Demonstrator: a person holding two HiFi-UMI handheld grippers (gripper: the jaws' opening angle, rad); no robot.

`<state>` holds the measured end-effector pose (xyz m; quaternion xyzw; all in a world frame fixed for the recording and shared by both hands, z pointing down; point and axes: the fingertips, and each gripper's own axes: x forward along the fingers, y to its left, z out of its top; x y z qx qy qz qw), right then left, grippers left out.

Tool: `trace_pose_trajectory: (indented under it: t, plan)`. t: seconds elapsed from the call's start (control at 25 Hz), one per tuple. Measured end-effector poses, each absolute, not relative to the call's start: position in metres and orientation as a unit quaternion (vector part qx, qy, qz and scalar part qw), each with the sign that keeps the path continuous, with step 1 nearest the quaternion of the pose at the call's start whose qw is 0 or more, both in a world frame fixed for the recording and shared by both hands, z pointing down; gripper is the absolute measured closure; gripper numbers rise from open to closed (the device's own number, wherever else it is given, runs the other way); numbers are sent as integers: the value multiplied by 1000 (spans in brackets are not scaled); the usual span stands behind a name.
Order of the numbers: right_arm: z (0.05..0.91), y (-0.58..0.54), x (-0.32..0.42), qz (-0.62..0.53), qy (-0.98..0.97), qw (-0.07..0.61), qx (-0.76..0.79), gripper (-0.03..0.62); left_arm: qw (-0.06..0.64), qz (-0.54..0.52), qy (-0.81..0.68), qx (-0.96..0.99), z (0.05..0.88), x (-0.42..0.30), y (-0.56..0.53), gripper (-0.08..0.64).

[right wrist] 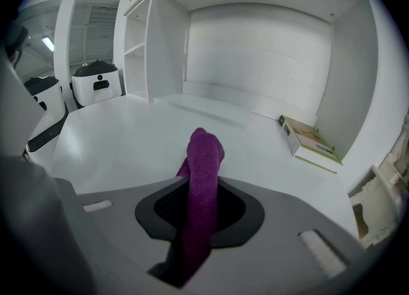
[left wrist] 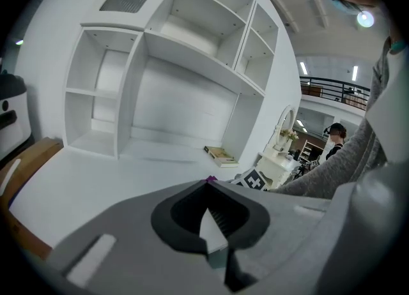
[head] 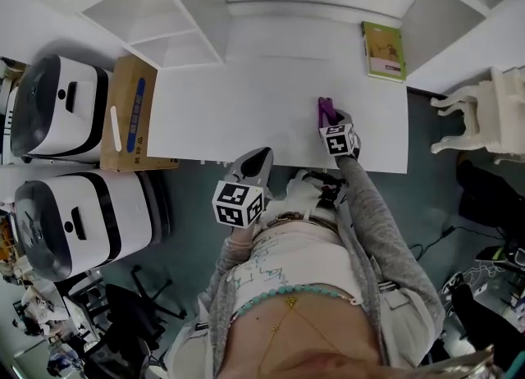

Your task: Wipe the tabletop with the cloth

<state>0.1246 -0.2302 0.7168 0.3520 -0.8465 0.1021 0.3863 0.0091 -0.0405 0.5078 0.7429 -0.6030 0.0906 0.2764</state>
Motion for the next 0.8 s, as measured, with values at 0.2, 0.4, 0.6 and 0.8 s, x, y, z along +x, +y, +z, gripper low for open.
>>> trace_pose_trajectory:
  t: [0.2,0.4,0.6,0.8]
  plan:
    - [717,-230,124,104,-844,387,356,514,254,86,-595,758,498,-2,-52,560]
    - [716,-231,124,107,-829,385,392,514,256,102,-557,783,499,-27,-55,560]
    - [718,-230,126,110,-810,383,430,515,256,110,-533,799,502,-52,-56,560]
    - [716,-229,116,112,-802,379,447,515,263,112,-515,808,508,-68,-51,560]
